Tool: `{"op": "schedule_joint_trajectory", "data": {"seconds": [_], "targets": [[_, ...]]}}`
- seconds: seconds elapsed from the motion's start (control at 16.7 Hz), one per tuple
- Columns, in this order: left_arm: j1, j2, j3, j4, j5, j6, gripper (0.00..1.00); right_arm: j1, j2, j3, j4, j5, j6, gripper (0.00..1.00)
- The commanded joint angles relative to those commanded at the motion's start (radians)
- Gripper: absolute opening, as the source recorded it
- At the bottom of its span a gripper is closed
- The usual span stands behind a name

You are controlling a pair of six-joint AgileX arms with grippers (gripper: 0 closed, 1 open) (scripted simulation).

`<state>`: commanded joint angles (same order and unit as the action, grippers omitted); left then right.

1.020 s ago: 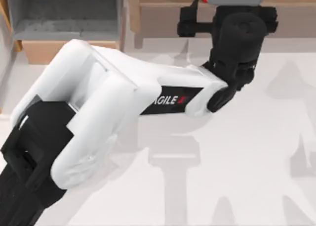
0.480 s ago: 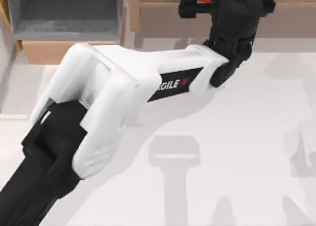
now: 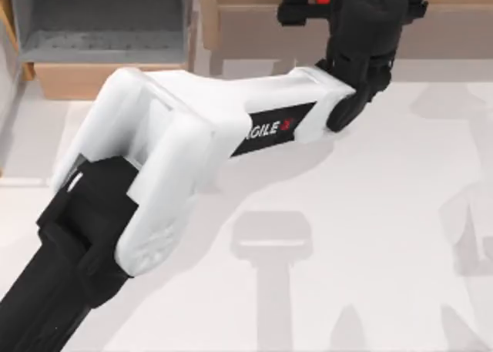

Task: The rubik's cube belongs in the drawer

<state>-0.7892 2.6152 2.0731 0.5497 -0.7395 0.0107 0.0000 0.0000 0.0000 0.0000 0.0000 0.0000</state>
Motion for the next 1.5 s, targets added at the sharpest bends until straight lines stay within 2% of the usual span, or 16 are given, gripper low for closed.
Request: {"op": "schedule_joint_trajectory", "data": {"seconds": [0.66, 1.26, 1.5], "targets": [[0.0, 0.0, 0.0, 0.0, 0.0, 0.0, 0.02, 0.0, 0.0, 0.0, 0.0, 0.0, 0.0, 1.0], [-0.005, -0.006, -0.003, 0.001, -0.001, 0.001, 0.0, 0.0, 0.0, 0.0, 0.0, 0.0, 0.0, 1.0], [-0.02, -0.073, -0.073, 0.005, -0.018, 0.002, 0.0, 0.0, 0.0, 0.0, 0.0, 0.0, 0.0, 1.0]]}}
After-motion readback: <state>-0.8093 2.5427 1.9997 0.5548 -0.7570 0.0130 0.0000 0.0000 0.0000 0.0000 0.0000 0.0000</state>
